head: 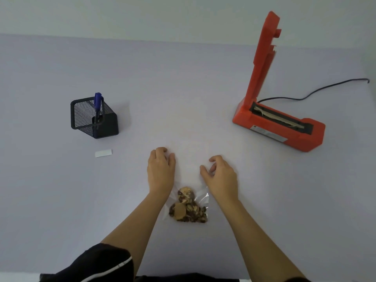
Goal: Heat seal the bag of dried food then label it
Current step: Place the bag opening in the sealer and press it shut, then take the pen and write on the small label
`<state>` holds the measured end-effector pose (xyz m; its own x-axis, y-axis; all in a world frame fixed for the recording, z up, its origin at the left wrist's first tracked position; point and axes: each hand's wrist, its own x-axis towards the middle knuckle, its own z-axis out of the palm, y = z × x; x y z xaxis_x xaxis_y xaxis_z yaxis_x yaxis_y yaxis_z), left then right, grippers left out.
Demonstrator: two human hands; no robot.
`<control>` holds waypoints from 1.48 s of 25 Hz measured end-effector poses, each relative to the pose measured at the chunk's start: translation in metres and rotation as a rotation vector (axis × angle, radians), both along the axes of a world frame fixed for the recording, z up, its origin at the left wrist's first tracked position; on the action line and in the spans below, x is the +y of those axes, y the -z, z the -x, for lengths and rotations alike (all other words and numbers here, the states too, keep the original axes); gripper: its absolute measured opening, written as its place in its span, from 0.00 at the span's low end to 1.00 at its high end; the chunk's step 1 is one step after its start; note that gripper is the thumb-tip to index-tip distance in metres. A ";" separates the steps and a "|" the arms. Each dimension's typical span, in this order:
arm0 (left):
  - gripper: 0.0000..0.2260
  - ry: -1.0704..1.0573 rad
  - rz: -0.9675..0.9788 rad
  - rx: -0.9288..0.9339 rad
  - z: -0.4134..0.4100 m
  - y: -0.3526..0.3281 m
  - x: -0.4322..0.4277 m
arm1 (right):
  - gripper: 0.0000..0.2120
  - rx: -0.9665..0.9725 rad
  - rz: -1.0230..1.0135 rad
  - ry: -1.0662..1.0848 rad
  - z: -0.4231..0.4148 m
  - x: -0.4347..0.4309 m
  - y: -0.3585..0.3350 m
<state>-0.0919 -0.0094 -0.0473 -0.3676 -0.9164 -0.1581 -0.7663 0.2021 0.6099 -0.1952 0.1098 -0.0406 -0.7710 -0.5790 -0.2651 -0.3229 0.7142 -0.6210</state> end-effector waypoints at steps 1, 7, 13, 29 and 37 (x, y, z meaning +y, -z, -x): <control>0.12 -0.011 -0.008 0.012 0.000 -0.002 0.000 | 0.14 -0.001 -0.001 0.010 0.000 -0.001 -0.001; 0.12 -0.090 0.064 0.183 -0.011 -0.045 -0.022 | 0.11 0.082 0.157 0.043 0.009 -0.024 -0.031; 0.09 -0.265 0.309 0.292 -0.083 -0.098 -0.112 | 0.03 0.145 0.412 -0.176 -0.002 -0.131 -0.070; 0.21 -0.219 -0.149 0.066 -0.109 -0.091 -0.194 | 0.10 -0.049 0.389 -0.423 -0.069 -0.279 -0.098; 0.15 0.152 -0.098 0.345 -0.117 -0.117 -0.188 | 0.10 -0.005 0.607 -0.131 -0.026 -0.243 -0.172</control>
<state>0.0255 -0.1979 0.0700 -0.5452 -0.8339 -0.0853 -0.4784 0.2260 0.8486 -0.1688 -0.1329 0.1312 -0.6832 -0.7172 0.1375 -0.3797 0.1880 -0.9058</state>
